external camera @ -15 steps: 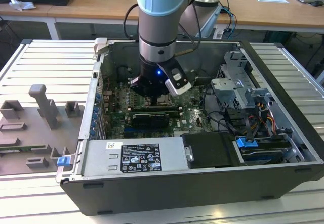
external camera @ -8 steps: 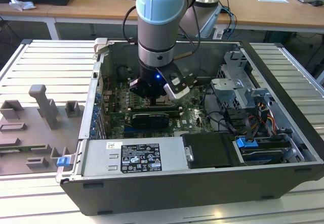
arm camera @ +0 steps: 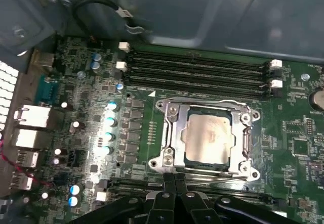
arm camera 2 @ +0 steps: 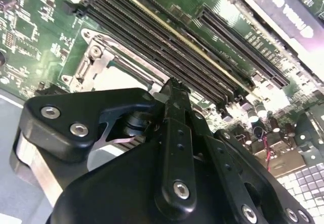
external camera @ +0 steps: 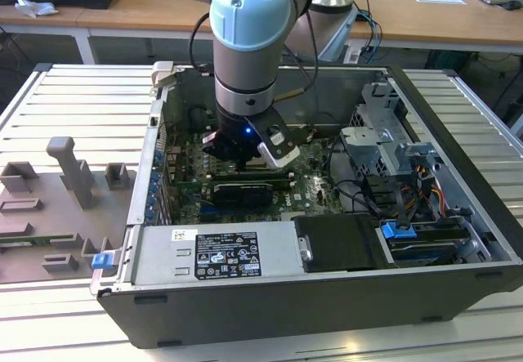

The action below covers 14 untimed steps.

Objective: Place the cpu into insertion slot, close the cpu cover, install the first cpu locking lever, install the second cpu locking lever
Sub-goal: 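Install the second cpu locking lever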

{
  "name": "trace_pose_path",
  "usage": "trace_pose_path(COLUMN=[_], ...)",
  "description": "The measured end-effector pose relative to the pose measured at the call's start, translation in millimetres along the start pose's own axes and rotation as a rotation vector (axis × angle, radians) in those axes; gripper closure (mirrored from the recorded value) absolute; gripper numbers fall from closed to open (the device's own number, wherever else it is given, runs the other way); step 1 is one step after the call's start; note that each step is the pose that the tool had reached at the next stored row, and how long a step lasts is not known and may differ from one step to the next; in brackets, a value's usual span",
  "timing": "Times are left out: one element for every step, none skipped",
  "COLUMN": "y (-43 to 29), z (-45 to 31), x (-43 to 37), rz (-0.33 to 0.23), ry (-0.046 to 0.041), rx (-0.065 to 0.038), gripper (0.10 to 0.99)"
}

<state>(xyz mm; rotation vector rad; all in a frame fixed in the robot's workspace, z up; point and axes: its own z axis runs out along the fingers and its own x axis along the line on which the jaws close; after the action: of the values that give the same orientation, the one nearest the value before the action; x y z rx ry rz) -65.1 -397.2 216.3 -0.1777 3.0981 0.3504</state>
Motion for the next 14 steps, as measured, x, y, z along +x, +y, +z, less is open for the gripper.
trace_pose_path(y=[-0.3,-1.1,-1.7,-2.2,-3.8,-6.0,-6.6,-6.8,-7.0,-7.1,-7.2,-7.4,-7.6,-7.6], z=[0.5,2.8,4.7,6.4,10.6,13.6,16.3,17.3,18.0,18.6,19.5,20.0,20.9,21.1], x=[1.3,3.2,3.5,3.8,8.2,11.1,11.2,11.3,11.5,11.6,11.8,12.0,12.4,12.6], rz=[-0.001,-0.004,-0.005,-0.006,-0.009,-0.018,-0.022,-0.024,-0.025,-0.026,-0.027,-0.028,-0.029,-0.029], ry=[-0.0002,-0.0009,-0.0009,-0.0009,-0.0013,-0.0032,-0.0037,-0.0036,-0.0036,-0.0036,-0.0036,-0.0034,-0.0033,-0.0033], rx=[-0.005,-0.015,-0.018,-0.019,-0.031,-0.064,-0.077,-0.081,-0.083,-0.084,-0.086,-0.087,-0.090,-0.091], gripper=[0.980,0.980,0.980,0.980,0.980,0.980,0.980,0.980,0.980,0.980,0.980,0.980,0.980,0.980])
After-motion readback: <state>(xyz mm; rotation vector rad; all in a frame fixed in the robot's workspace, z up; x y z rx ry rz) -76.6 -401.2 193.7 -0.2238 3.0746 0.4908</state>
